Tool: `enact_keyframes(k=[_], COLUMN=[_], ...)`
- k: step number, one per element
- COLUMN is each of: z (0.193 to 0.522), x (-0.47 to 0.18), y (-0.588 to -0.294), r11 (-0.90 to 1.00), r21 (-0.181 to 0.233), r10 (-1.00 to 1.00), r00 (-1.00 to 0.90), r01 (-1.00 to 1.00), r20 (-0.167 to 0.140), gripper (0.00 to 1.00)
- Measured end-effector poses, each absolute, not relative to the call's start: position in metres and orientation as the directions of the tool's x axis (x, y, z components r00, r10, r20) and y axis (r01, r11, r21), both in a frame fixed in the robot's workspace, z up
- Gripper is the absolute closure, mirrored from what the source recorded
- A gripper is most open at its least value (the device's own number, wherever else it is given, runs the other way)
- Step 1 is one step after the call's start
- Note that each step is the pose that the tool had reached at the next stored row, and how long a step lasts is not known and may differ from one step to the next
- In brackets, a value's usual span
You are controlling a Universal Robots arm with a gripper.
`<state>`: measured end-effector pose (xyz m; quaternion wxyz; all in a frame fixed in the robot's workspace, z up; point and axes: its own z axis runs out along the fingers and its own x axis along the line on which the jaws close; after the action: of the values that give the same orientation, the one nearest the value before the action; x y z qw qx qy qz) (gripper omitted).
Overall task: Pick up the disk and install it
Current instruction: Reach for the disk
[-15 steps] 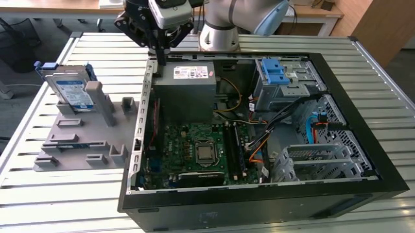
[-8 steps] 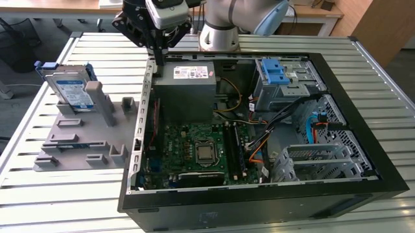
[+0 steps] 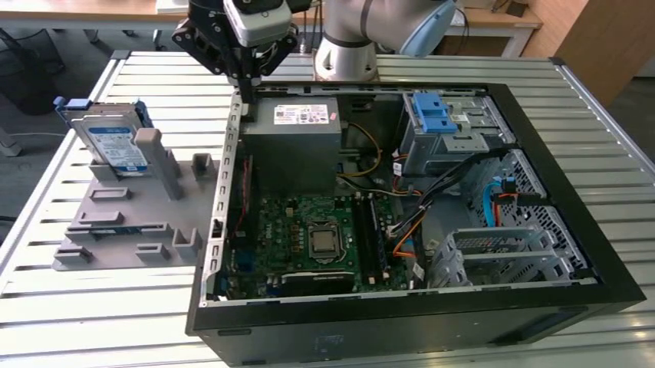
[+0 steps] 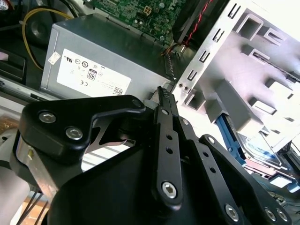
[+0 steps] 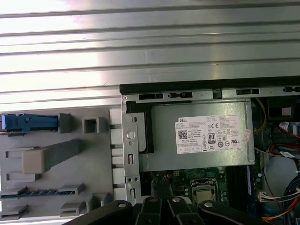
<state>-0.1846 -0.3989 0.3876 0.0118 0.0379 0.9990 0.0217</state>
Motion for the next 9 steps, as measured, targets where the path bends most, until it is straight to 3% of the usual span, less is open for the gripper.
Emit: enact_keyframes(k=[9], z=[0.3867], x=[-0.1884], y=[-0.3989], r11=[0.996], r21=[0.044], r10=[0.076], r00=[-0.997], r01=[0.075], r20=[-0.019], gripper=[0.89])
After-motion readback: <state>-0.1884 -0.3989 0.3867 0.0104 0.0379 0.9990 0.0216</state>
